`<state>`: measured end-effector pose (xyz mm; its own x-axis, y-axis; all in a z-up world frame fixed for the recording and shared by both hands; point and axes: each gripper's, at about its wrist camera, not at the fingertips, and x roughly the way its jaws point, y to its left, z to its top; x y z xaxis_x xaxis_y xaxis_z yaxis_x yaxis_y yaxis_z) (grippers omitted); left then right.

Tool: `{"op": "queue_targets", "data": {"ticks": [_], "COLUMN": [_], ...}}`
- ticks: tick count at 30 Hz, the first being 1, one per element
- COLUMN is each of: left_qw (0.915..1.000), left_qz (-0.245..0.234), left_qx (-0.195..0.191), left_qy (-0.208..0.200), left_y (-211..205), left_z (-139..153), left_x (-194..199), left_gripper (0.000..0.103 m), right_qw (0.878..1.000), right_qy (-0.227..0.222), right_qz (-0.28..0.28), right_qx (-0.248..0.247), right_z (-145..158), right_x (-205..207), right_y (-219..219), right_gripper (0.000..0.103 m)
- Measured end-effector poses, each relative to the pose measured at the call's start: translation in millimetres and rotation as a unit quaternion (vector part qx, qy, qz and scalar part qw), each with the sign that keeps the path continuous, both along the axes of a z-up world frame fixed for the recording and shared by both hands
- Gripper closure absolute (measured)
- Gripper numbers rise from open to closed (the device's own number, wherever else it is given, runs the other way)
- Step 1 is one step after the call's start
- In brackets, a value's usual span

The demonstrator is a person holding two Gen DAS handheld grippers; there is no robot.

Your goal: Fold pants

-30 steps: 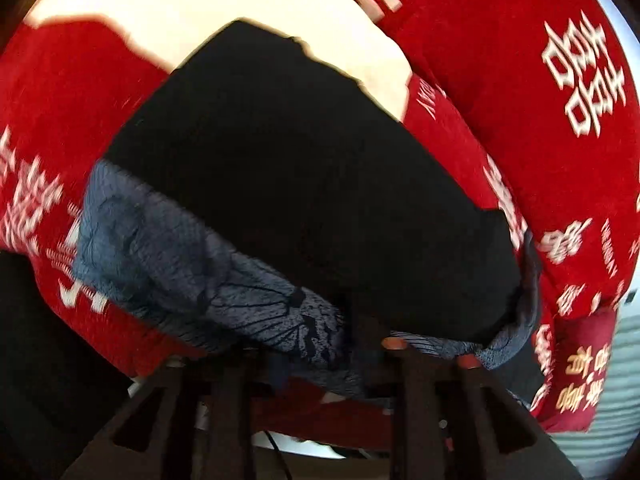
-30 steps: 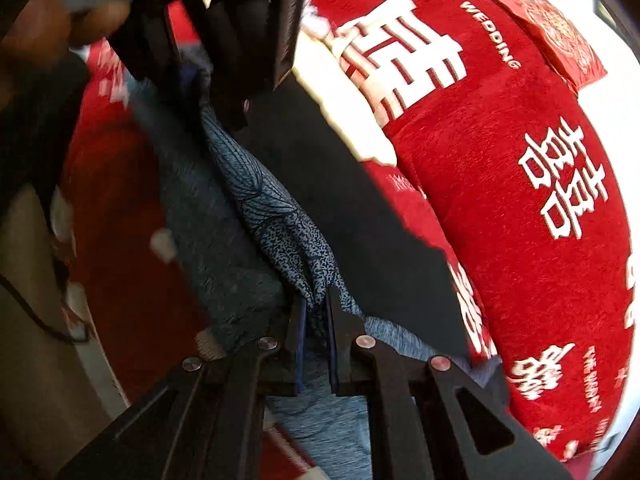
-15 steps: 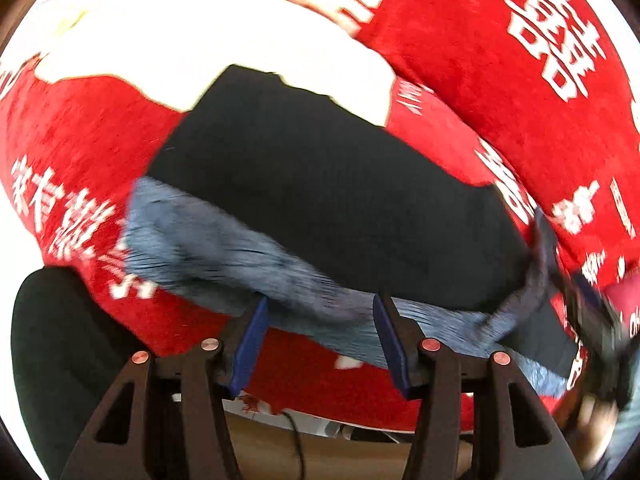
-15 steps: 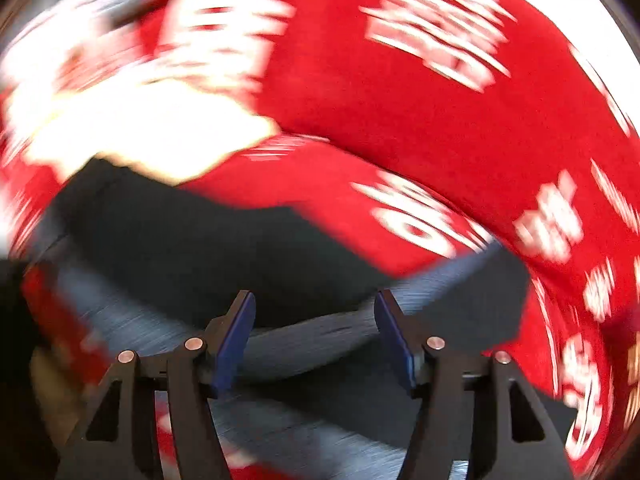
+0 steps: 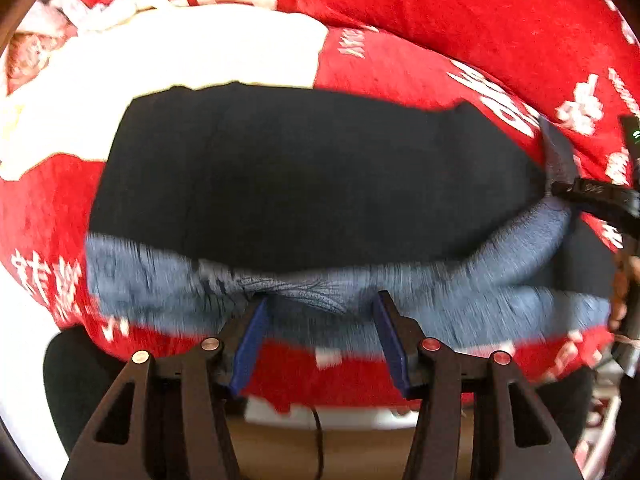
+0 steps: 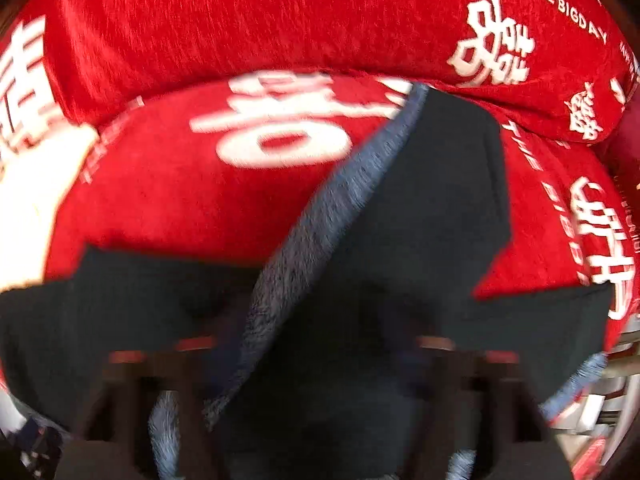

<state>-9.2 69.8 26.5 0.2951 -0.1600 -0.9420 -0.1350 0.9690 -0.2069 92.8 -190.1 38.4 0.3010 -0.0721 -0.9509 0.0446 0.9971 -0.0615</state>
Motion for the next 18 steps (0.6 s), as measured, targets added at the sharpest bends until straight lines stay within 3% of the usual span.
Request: {"op": "queue_targets", "data": {"ticks": [2,7,8,9,11,13,17,18], "left_qw": [0.9996,0.9946,0.9943,0.9944,0.9949,0.9970,0.9938,0.9935], "left_qz": [-0.008,0.009,0.015,0.023,0.025,0.010,-0.024,-0.022], "left_qx": [-0.025,-0.048,-0.038,-0.024,-0.002,0.035,0.105,0.102], "left_qy": [-0.013,-0.091,-0.098,-0.100,-0.097,-0.069,-0.031,-0.045], "left_y": [9.4,25.4,23.0,18.2,4.3,-12.0,-30.8,-29.5], "left_z": [13.2,60.2,61.6,58.8,46.5,24.2,-13.2,-13.3], "left_x": [-13.8,-6.3,3.2,12.5,33.9,41.9,26.0,17.2], "left_gripper": [0.049,0.048,0.035,0.025,0.025,0.025,0.025,0.025], "right_qw": [1.000,0.998,0.998,0.998,0.997,0.997,0.997,0.997], "right_qy": [-0.010,-0.031,-0.033,-0.035,-0.043,-0.047,-0.057,-0.060], "right_qz": [-0.003,-0.045,-0.050,-0.054,-0.054,-0.053,-0.038,-0.036], "right_qx": [-0.008,0.019,0.021,0.023,0.018,0.016,0.021,0.027], "right_z": [5.2,6.4,6.0,6.1,6.7,7.8,15.8,18.9], "right_x": [-26.1,-77.3,-82.4,-87.0,-99.2,-105.1,-113.5,-115.0], "right_y": [-6.5,-33.1,-35.0,-36.6,-35.6,-34.5,-36.3,-38.3], "right_gripper": [0.085,0.089,0.090,0.090,0.091,0.091,0.090,0.085]}}
